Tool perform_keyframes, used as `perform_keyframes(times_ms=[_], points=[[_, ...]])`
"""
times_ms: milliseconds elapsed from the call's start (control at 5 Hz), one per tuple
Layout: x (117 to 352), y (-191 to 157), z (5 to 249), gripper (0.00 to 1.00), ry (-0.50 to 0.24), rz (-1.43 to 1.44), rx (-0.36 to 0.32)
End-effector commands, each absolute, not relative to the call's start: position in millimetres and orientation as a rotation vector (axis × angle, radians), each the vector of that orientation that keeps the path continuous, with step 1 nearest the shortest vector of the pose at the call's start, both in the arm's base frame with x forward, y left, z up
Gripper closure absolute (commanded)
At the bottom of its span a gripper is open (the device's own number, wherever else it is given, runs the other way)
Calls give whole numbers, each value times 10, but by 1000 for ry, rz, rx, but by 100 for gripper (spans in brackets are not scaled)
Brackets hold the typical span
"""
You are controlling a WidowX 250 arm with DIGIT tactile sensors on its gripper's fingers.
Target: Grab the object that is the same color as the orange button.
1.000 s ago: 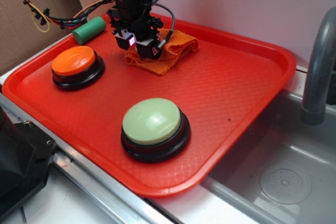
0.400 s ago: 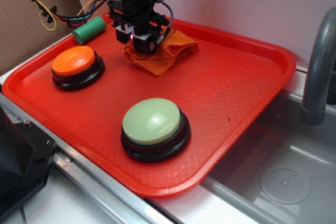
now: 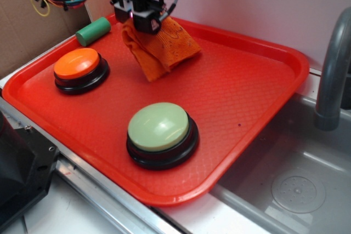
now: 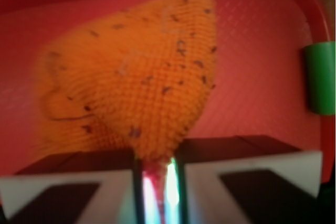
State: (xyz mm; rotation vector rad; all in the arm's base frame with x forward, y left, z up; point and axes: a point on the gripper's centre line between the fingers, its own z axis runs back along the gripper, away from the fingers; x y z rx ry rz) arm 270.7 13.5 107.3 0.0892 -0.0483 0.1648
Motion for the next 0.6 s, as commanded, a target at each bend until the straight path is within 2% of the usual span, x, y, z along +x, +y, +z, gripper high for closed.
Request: perform_keyframes(times_ms=[0,400], points=[[2206,-125,1655,100,-111,76,54],[1658,-250,1739,100,-149,141,20]])
